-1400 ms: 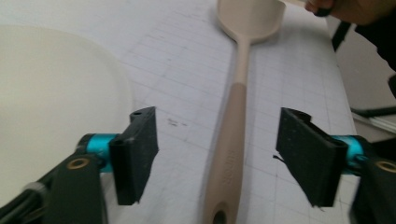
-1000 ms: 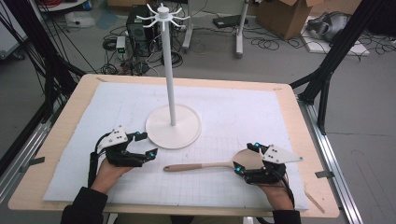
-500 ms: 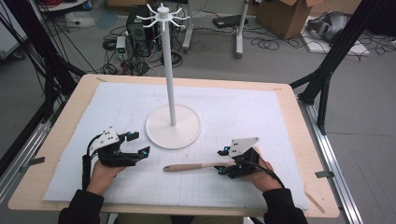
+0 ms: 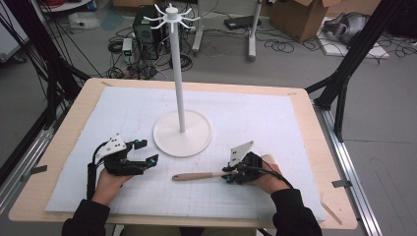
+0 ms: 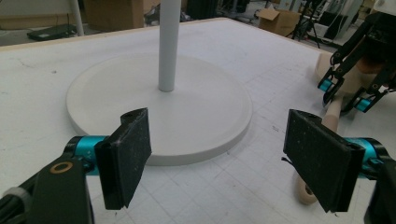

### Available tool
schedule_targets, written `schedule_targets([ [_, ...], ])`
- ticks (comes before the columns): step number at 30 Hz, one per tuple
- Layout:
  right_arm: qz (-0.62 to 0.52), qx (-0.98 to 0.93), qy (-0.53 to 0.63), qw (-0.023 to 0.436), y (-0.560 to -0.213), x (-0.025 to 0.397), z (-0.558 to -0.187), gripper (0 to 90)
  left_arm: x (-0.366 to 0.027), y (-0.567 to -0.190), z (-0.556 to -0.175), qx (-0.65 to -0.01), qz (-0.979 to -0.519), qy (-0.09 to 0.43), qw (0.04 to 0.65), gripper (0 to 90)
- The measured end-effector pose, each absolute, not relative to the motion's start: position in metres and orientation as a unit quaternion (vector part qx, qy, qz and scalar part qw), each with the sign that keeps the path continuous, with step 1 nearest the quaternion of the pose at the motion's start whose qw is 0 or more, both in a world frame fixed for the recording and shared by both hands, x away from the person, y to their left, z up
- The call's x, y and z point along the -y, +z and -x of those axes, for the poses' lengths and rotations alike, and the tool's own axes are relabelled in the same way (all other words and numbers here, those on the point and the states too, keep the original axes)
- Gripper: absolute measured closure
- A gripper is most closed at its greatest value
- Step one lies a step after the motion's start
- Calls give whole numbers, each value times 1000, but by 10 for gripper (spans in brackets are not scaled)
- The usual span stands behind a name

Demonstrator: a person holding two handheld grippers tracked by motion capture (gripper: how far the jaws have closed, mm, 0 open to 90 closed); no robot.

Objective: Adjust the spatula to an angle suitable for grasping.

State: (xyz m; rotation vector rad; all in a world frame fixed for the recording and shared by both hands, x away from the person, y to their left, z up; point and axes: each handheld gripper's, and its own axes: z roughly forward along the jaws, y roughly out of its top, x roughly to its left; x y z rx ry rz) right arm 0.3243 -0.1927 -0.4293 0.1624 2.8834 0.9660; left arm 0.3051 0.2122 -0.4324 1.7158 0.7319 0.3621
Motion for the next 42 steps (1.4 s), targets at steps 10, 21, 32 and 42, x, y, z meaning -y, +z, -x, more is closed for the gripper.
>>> schedule_targets([
  [10, -88, -937, 337, 34, -420, 199, -316, 780, -215, -433, -306, -321, -730, 159, 582, 243],
  [21, -162, -931, 328, -12, -422, 196, -317, 779, -217, -433, -307, -327, -727, 163, 581, 252],
  [32, -173, -909, 378, 30, -411, 204, -309, 540, -220, -433, -306, -338, -711, 172, 592, 239],
  [42, -278, -804, 491, 191, -401, 267, -274, 205, -237, -430, -303, -347, -691, 188, 605, 178],
])
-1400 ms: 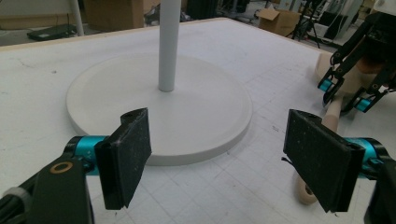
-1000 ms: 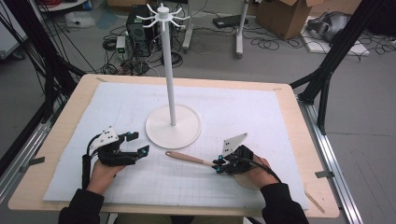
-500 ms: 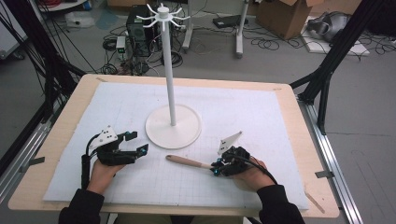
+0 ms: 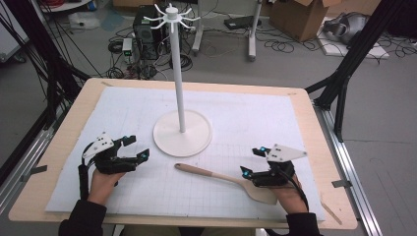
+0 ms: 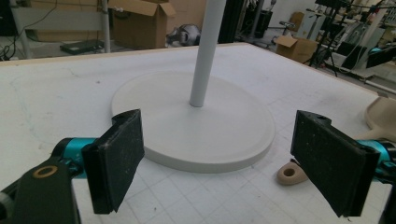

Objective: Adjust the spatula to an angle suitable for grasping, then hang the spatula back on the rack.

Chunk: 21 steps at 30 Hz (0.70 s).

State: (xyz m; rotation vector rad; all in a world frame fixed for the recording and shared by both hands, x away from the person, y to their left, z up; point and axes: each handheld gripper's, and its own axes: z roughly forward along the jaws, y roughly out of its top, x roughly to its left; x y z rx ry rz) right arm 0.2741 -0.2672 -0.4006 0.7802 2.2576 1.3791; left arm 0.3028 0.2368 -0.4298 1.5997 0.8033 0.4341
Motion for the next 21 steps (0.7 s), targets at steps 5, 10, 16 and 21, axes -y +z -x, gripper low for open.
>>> schedule_targets([
  [5, -316, -763, 524, 209, -406, 292, -260, 177, -241, -429, -301, -349, -689, 193, 606, 179],
  [10, -345, -740, 539, 208, -410, 304, -256, 176, -241, -429, -298, -350, -690, 192, 603, 181],
  [16, -343, -746, 527, 221, -406, 299, -258, 156, -243, -430, -294, -353, -687, 200, 603, 184],
  [21, -322, -767, 504, 233, -401, 290, -257, 156, -244, -430, -296, -353, -687, 196, 605, 184],
])
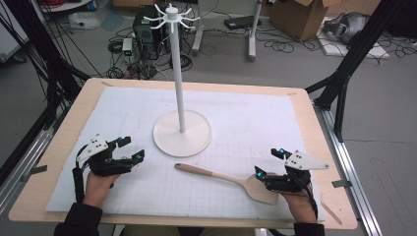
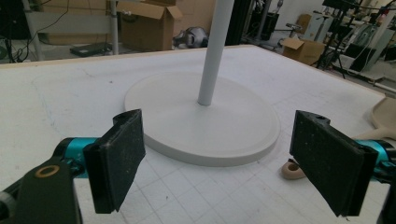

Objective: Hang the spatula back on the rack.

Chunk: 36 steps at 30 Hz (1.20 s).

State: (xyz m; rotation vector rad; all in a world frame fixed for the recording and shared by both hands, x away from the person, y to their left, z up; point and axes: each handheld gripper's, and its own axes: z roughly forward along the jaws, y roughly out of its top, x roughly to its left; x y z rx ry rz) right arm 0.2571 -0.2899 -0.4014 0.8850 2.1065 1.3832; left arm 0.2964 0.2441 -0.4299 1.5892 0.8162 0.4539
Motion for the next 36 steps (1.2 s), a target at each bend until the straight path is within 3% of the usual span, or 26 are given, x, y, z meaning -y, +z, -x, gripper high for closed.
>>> schedule_targets([
  [14, -240, -840, 458, 163, -404, 234, -270, 165, -243, -431, -293, -347, -681, 201, 612, 183],
  [17, -227, -854, 445, 147, -406, 225, -273, 228, -243, -431, -292, -348, -686, 201, 606, 185],
  [28, -200, -903, 365, 105, -422, 194, -288, 310, -240, -434, -294, -348, -693, 193, 600, 200],
  [36, -180, -927, 322, 72, -431, 176, -300, 493, -242, -435, -294, -350, -693, 190, 601, 210],
])
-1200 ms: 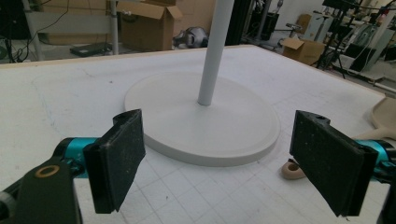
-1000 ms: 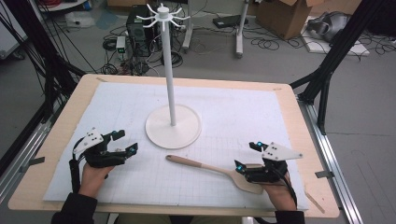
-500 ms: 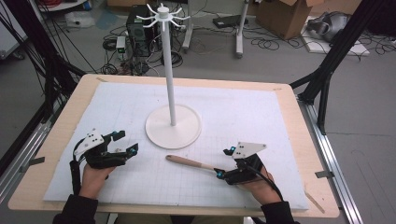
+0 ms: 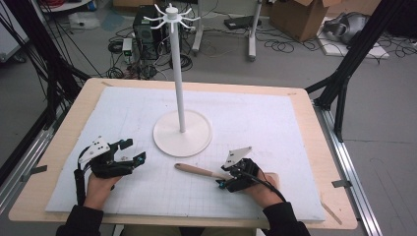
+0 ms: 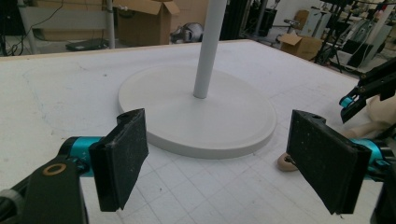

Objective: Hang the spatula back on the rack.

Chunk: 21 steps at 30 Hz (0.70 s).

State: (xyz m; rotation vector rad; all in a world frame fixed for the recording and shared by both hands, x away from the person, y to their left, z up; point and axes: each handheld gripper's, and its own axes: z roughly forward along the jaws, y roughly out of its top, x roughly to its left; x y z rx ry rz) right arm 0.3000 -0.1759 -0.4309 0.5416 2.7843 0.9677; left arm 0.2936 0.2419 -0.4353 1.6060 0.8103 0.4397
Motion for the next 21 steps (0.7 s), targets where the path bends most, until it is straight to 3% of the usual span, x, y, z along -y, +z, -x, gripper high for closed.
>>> schedule_targets([
  [10, -179, -931, 313, 52, -431, 174, -307, 642, -241, -436, -294, -351, -694, 187, 600, 216],
  [13, -166, -939, 299, 41, -428, 170, -308, 761, -240, -436, -294, -351, -694, 186, 600, 219],
  [21, -161, -943, 287, 57, -422, 166, -303, 787, -241, -437, -295, -353, -693, 185, 600, 226],
])
